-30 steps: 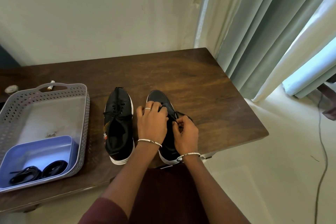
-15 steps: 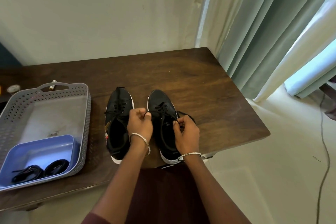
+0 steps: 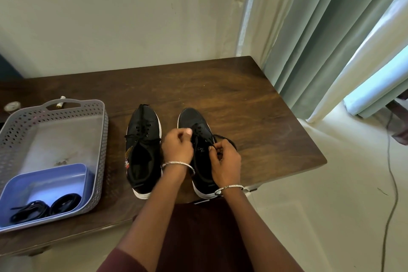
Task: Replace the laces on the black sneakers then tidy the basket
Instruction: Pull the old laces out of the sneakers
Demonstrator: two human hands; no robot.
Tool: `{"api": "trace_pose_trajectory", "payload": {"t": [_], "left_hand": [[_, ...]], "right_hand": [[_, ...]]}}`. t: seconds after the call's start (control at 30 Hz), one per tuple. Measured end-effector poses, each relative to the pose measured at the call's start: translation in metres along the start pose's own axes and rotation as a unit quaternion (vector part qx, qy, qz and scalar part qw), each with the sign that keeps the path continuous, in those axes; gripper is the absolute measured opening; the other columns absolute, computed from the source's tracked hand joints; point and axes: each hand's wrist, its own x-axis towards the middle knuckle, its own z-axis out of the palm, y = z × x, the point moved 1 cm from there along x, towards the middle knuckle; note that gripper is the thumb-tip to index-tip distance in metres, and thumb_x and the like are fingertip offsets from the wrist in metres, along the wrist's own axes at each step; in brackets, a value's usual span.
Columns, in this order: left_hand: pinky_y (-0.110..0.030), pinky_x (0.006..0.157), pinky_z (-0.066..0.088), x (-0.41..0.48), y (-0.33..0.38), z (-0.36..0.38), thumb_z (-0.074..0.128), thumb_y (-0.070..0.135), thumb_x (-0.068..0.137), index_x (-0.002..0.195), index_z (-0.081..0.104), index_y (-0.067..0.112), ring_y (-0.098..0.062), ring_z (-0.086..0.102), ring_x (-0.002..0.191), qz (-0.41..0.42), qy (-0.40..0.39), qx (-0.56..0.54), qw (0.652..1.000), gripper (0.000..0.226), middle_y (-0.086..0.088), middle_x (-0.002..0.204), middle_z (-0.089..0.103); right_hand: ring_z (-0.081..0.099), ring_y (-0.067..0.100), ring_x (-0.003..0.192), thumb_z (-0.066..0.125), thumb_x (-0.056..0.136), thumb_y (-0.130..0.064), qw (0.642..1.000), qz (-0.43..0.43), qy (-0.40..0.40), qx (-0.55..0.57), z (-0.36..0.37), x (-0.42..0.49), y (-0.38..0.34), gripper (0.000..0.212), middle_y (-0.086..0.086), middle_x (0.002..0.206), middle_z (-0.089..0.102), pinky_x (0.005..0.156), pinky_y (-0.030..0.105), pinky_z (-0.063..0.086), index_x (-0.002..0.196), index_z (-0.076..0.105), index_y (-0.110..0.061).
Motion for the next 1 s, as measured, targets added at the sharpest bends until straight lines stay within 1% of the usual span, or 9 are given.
{"api": "trace_pose_trajectory", "payload": {"t": [0.03, 0.1, 0.27, 0.37, 0.57, 0.77, 0.87, 0.93, 1.0], "left_hand": [[-0.031, 0.076, 0.046, 0.003, -0.001, -0.006, 0.061, 0.020, 0.097, 0.101, 0.069, 0.005, -0.017, 0.059, 0.073, -0.085, 0.006, -0.124, 0.989, 0.017, 0.002, 0.081, 0.064], [-0.036, 0.083, 0.053, 0.008, -0.005, -0.019, 0.060, 0.020, 0.098, 0.094, 0.067, 0.012, -0.012, 0.059, 0.072, -0.133, 0.036, -0.179, 0.974, 0.011, 0.003, 0.079, 0.064], [-0.027, 0.082, 0.039, -0.015, 0.000, -0.030, 0.060, 0.010, 0.094, 0.116, 0.060, 0.013, -0.022, 0.059, 0.105, 0.081, 0.142, 0.081, 0.983, 0.022, -0.003, 0.113, 0.061], [-0.036, 0.084, 0.039, -0.019, -0.002, -0.018, 0.063, 0.017, 0.090, 0.105, 0.067, 0.024, -0.026, 0.056, 0.106, 0.216, 0.096, 0.198, 0.951, 0.017, 0.001, 0.110, 0.062], [-0.040, 0.095, 0.039, -0.012, -0.002, 0.001, 0.060, 0.033, 0.092, 0.122, 0.063, 0.032, -0.020, 0.059, 0.112, 0.232, -0.017, 0.377, 0.896, 0.031, 0.006, 0.117, 0.065], [-0.038, 0.081, 0.045, -0.001, 0.000, 0.002, 0.067, 0.025, 0.083, 0.086, 0.060, 0.030, -0.018, 0.064, 0.084, 0.245, 0.003, 0.313, 0.918, 0.009, 0.009, 0.084, 0.065], [-0.033, 0.072, 0.051, 0.007, -0.001, 0.000, 0.075, 0.024, 0.077, 0.075, 0.061, 0.024, -0.015, 0.064, 0.077, 0.143, -0.011, 0.187, 0.972, 0.013, 0.011, 0.074, 0.065], [-0.024, 0.061, 0.050, 0.015, 0.002, -0.004, 0.075, 0.015, 0.081, 0.070, 0.064, 0.020, -0.016, 0.068, 0.084, -0.068, -0.004, -0.026, 0.997, 0.016, 0.004, 0.077, 0.072], [-0.021, 0.057, 0.047, 0.020, 0.006, -0.007, 0.060, 0.010, 0.093, 0.074, 0.062, 0.013, -0.013, 0.065, 0.097, -0.270, -0.064, -0.231, 0.932, 0.019, 0.001, 0.081, 0.073]], "right_hand": [[0.059, 0.011, 0.066, 0.062, 0.095, -0.020, 1.000, 0.003, 0.001, 0.003, 0.000, 0.000, 0.001, 0.010, -0.003, 0.078, 0.063, 0.060, 0.028, 0.049, 0.087, 0.061, -0.014], [0.058, 0.009, 0.064, 0.063, 0.095, -0.020, 1.000, 0.005, 0.001, 0.011, 0.001, 0.000, 0.001, 0.011, -0.004, 0.077, 0.063, 0.059, 0.024, 0.048, 0.087, 0.061, -0.014], [0.058, 0.008, 0.064, 0.063, 0.095, -0.021, 1.000, 0.015, 0.004, 0.024, 0.001, -0.001, 0.001, 0.011, -0.003, 0.077, 0.063, 0.058, 0.022, 0.046, 0.087, 0.062, -0.013], [0.058, 0.009, 0.063, 0.062, 0.096, -0.022, 1.000, 0.012, 0.005, 0.029, 0.000, -0.002, 0.000, 0.011, -0.004, 0.076, 0.063, 0.057, 0.022, 0.046, 0.087, 0.062, -0.014], [0.053, 0.008, 0.055, 0.058, 0.098, -0.020, 0.999, 0.000, 0.005, 0.034, 0.000, -0.002, 0.000, 0.010, -0.005, 0.070, 0.061, 0.051, 0.015, 0.038, 0.089, 0.061, -0.017], [0.054, 0.011, 0.057, 0.058, 0.098, -0.019, 0.999, 0.004, 0.001, 0.043, 0.002, -0.001, 0.002, 0.010, -0.003, 0.071, 0.061, 0.052, 0.016, 0.039, 0.089, 0.061, -0.015], [0.051, 0.008, 0.056, 0.058, 0.098, -0.018, 0.999, 0.003, 0.002, 0.048, 0.001, -0.001, 0.001, 0.010, -0.002, 0.071, 0.060, 0.052, 0.014, 0.038, 0.088, 0.061, -0.015], [0.050, 0.007, 0.054, 0.059, 0.097, -0.017, 0.999, 0.003, 0.004, 0.052, 0.001, -0.001, 0.002, 0.010, -0.002, 0.070, 0.060, 0.052, 0.013, 0.038, 0.087, 0.061, -0.014], [0.050, 0.007, 0.054, 0.060, 0.097, -0.016, 0.999, 0.006, 0.003, 0.053, 0.002, 0.000, 0.002, 0.010, -0.002, 0.069, 0.060, 0.052, 0.012, 0.038, 0.087, 0.062, -0.014]]}}
